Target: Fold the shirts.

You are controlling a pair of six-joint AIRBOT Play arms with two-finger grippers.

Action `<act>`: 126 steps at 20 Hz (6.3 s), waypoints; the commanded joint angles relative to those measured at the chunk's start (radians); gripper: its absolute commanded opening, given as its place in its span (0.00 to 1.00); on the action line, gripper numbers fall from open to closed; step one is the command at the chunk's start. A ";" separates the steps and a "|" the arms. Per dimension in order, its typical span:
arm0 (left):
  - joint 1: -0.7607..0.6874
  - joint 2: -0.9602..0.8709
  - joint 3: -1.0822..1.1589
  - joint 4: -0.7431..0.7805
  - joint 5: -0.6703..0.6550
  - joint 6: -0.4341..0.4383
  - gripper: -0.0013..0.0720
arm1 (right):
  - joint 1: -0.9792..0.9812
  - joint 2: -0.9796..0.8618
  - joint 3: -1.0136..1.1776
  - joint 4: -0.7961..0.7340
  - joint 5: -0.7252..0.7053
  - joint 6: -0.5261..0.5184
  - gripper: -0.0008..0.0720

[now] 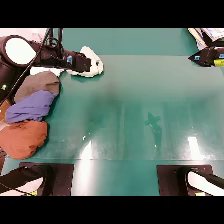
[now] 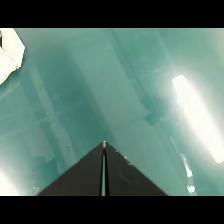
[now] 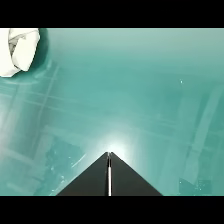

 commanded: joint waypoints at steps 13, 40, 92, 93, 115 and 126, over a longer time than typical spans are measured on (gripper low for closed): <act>0.000 -0.001 -0.001 -0.010 0.000 -0.004 0.05 | 0.001 -0.005 0.001 0.001 0.000 0.000 0.04; 0.345 -0.612 0.104 0.030 0.474 -0.051 0.37 | 0.002 -0.005 0.001 0.002 0.106 0.000 0.04; 0.174 -0.553 -0.042 -0.441 0.179 0.107 0.31 | 0.002 -0.158 0.468 -0.002 0.490 0.110 0.47; 0.174 -0.553 -0.042 -0.440 0.187 0.107 0.30 | 0.002 -0.158 0.468 -0.003 0.491 0.110 0.47; 0.242 -0.455 0.212 -0.393 -0.014 0.158 0.05 | 0.195 -0.072 -0.719 0.010 -0.180 0.064 0.62; 0.243 -0.293 0.309 -0.192 -0.039 0.159 0.05 | 0.183 -0.082 -0.351 -0.214 -0.111 0.120 0.03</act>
